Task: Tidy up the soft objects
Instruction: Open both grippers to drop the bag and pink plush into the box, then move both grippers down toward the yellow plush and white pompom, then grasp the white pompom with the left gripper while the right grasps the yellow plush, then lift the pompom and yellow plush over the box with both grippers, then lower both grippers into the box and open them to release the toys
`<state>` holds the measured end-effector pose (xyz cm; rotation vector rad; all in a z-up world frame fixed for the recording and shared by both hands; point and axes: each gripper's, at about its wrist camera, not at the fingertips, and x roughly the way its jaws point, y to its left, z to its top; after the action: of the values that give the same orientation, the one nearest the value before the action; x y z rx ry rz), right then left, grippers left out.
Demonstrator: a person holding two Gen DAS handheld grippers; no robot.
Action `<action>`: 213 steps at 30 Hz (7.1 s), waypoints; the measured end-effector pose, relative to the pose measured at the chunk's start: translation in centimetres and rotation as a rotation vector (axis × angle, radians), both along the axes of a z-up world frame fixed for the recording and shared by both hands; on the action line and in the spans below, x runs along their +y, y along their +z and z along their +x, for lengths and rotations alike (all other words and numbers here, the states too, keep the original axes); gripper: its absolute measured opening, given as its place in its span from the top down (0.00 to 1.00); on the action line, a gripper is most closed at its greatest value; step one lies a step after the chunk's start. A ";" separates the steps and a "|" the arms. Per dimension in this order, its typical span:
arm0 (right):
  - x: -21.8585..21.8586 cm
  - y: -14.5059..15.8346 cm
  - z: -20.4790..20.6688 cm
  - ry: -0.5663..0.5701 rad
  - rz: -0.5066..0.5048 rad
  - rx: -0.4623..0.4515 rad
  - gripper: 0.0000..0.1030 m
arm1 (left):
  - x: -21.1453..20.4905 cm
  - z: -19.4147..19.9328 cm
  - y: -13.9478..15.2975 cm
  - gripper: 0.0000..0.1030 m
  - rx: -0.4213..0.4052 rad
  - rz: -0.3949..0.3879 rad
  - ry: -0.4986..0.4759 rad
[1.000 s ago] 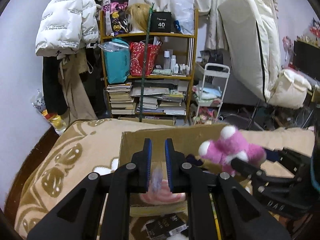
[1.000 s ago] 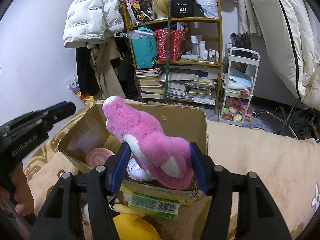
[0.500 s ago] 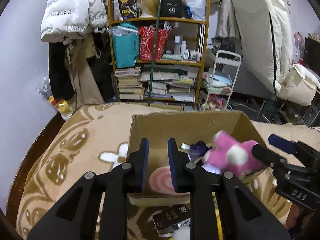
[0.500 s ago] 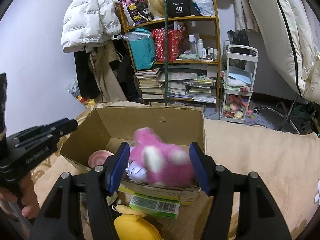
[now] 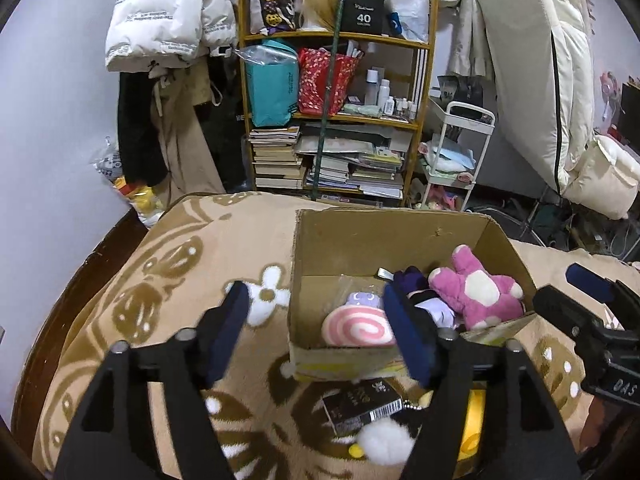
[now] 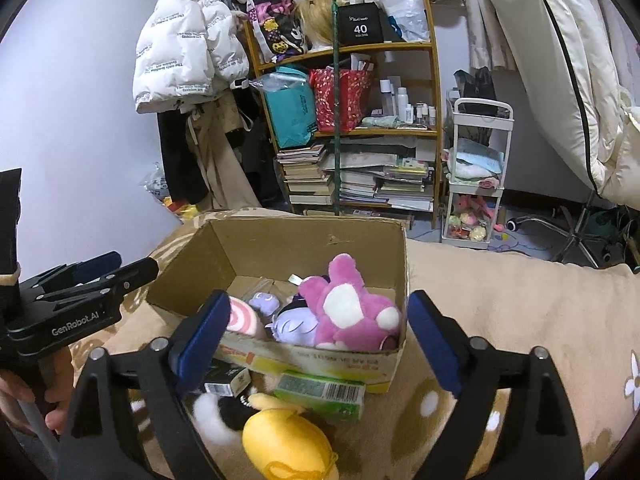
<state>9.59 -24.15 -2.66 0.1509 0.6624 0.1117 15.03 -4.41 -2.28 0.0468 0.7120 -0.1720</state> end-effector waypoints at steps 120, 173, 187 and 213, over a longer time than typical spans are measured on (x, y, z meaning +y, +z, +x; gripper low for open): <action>2.6 -12.0 0.3 -0.025 0.146 0.549 0.49 | -6.0 -3.4 -14.0 0.62 0.443 0.017 -0.182; 3.3 2.9 -3.2 -0.120 -0.204 -0.130 0.65 | -1.9 -5.6 2.1 0.78 -0.121 -0.029 -0.059; 5.2 2.7 1.2 -0.014 -0.265 -0.148 0.64 | -2.7 -0.2 2.0 0.77 -0.112 0.019 -0.052; 2.6 -1.8 4.7 0.050 -0.133 -0.025 0.35 | -2.3 3.0 -2.4 0.60 0.046 0.017 -0.044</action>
<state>14.30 -21.53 -4.44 0.0047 0.6471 0.1171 17.99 -6.69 -4.65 0.0749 0.7583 -0.2100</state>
